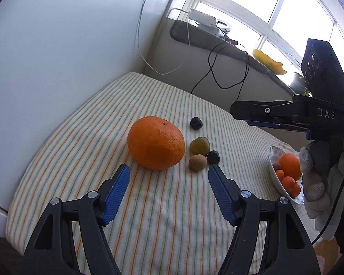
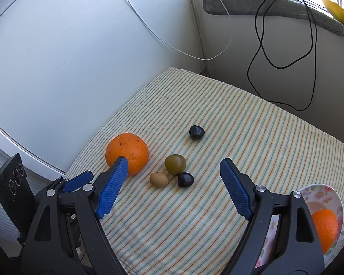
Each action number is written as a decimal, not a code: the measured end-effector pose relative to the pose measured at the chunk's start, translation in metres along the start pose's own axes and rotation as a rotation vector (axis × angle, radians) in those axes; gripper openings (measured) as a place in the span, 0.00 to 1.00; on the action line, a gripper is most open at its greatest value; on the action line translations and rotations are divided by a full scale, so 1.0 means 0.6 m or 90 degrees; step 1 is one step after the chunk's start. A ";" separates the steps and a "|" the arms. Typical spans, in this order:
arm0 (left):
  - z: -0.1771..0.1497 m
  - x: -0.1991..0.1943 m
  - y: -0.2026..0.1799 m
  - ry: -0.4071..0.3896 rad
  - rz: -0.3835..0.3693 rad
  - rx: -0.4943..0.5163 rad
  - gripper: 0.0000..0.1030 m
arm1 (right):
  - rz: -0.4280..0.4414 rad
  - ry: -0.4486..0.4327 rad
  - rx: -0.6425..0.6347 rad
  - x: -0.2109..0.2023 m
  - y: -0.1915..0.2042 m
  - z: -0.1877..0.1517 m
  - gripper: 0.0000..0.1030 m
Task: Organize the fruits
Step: 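Withdraw both tools from the plate toward the large orange, then close the right tool around the large orange and lift it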
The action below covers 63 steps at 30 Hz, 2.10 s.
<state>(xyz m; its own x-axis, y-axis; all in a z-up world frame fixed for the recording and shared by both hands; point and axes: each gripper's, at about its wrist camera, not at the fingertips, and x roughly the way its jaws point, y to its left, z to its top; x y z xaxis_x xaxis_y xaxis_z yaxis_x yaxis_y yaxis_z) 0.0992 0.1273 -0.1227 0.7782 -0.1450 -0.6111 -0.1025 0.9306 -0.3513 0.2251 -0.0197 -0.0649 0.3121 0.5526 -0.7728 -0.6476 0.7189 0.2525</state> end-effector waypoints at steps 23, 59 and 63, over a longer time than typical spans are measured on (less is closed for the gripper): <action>0.017 0.033 0.026 0.023 -0.035 -0.027 0.69 | 0.094 0.083 0.004 0.138 0.070 0.023 0.81; 0.009 0.051 0.021 0.032 -0.036 -0.034 0.64 | 0.119 0.107 0.020 0.197 0.071 0.007 0.72; 0.011 0.040 0.003 0.023 -0.037 -0.026 0.64 | 0.121 0.099 0.024 0.183 0.068 0.001 0.72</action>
<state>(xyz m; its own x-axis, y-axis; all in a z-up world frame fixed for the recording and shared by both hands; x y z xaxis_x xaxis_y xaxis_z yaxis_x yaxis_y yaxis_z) 0.1220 0.1277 -0.1331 0.7608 -0.2105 -0.6139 -0.0843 0.9059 -0.4151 0.2332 0.0703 -0.1392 0.0738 0.6102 -0.7888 -0.6569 0.6249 0.4219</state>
